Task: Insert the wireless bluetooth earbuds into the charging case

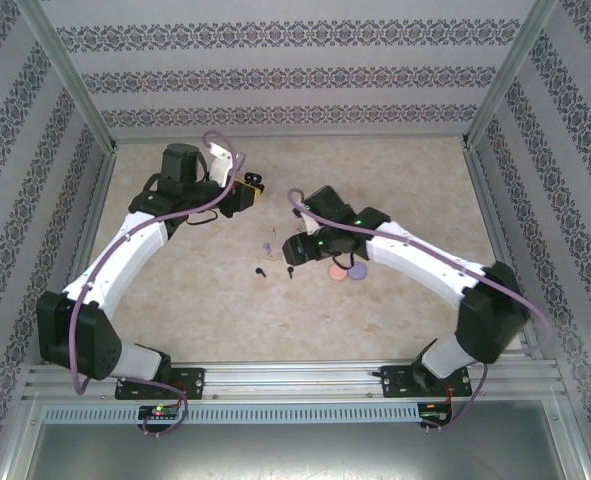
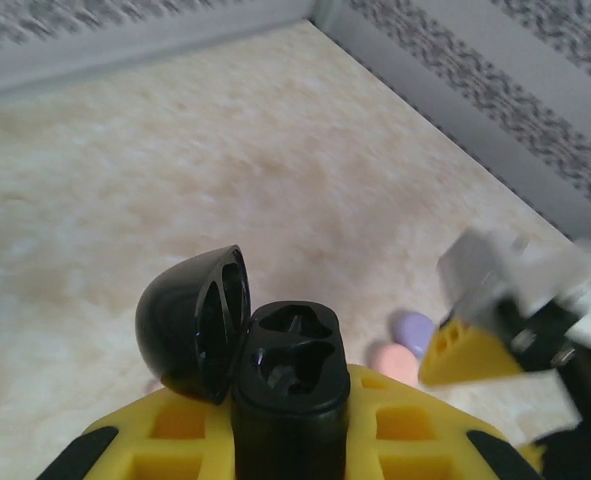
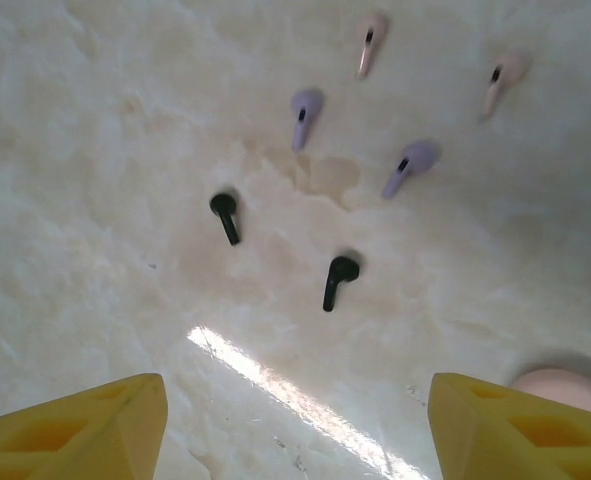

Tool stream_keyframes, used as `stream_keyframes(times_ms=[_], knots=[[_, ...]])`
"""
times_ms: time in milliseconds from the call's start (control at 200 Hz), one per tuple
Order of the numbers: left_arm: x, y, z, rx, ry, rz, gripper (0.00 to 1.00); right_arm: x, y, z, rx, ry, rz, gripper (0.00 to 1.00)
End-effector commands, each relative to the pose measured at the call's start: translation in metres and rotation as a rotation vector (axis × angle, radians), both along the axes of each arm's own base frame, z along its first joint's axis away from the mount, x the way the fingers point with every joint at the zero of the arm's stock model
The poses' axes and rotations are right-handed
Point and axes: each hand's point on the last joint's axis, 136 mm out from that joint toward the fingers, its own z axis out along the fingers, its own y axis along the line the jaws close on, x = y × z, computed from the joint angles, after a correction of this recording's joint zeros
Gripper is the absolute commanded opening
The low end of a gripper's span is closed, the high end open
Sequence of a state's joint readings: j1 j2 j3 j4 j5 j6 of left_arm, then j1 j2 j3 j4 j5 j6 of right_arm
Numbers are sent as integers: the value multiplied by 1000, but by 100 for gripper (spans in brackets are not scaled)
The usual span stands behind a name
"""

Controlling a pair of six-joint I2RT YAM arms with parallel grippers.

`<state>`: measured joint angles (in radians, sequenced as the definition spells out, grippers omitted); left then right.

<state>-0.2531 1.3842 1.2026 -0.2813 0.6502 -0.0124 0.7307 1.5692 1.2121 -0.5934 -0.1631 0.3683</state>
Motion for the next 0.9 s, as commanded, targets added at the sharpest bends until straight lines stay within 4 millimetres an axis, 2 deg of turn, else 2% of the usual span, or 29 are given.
stream_keyframes(times_ms=[0, 90, 200, 360, 600, 894], knots=[[20, 27, 36, -8, -173, 197, 0, 8, 19, -15, -18, 19, -43, 67], [20, 39, 47, -10, -275, 263, 0, 6, 38, -32, -41, 46, -7, 64], [17, 63, 67, -31, -386, 403, 0, 3, 57, -50, -86, 73, 41, 61], [10, 92, 86, -77, -418, 571, 0, 6, 76, -71, -146, 93, 79, 57], [5, 95, 99, -126, -409, 586, 0, 13, 92, -93, -212, 115, 111, 53], [3, 91, 107, -143, -409, 561, 0, 19, 97, -112, -267, 124, 130, 50]])
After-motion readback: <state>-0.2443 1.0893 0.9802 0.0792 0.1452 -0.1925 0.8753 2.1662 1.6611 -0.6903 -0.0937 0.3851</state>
